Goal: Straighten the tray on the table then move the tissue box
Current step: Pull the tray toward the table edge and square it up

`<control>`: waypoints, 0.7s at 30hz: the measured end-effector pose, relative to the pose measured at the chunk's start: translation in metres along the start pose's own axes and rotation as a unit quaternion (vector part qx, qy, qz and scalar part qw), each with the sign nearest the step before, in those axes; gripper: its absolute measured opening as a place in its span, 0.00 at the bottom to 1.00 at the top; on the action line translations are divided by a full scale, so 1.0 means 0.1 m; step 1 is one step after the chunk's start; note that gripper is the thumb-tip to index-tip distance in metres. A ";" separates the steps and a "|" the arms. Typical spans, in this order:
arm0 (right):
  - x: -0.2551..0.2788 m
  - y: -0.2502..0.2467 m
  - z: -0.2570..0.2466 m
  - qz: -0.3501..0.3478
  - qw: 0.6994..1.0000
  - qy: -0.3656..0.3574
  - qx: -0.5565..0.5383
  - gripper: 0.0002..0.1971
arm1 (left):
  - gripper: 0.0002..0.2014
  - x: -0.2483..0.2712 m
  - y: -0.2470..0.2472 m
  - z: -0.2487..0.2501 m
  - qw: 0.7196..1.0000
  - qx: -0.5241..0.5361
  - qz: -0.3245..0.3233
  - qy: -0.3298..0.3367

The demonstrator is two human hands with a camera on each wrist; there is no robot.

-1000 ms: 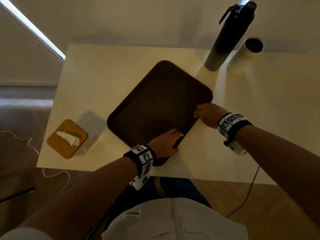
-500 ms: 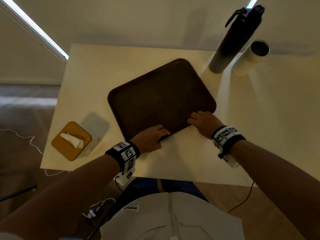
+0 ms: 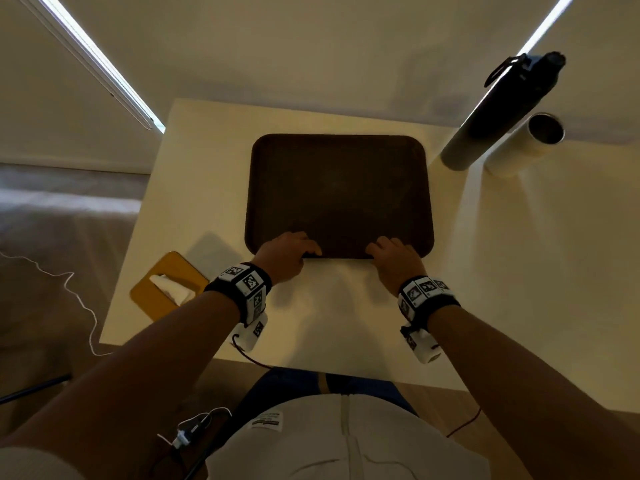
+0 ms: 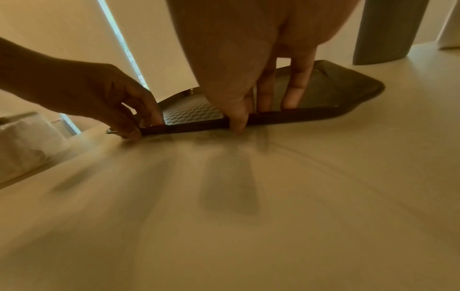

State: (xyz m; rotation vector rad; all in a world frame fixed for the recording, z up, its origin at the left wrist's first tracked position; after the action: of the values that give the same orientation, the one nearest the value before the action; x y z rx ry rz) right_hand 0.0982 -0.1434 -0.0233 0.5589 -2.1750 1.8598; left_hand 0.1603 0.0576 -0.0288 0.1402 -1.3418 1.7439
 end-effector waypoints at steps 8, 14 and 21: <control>-0.10 -0.15 0.23 -0.013 0.987 0.041 -0.155 0.13 | 0.26 0.05 -0.31 -0.35 0.997 -0.017 0.066 -0.033; 0.19 -0.26 0.93 0.000 0.960 0.230 -0.162 0.50 | 0.51 0.26 -0.55 -0.93 0.982 -0.055 0.096 -0.155; 0.12 -0.14 0.98 -0.029 0.945 0.286 -0.159 0.50 | 0.55 0.27 -0.58 -1.17 0.973 -0.057 0.051 -0.216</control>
State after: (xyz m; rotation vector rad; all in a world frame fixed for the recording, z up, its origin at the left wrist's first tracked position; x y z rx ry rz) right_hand 0.1002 -0.2428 -0.0222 0.0071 -1.9601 1.3672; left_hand 0.2329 0.1691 -0.0190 0.4115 -1.7876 1.7794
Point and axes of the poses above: each hand's wrist, its own x-axis away from the middle knuckle, its own y-axis out of the palm, z = x × y, the point moved 7 cm from there along -x, towards the middle knuckle, and after that the axes turned 8 degrees about -z, right-handed, at the moved point
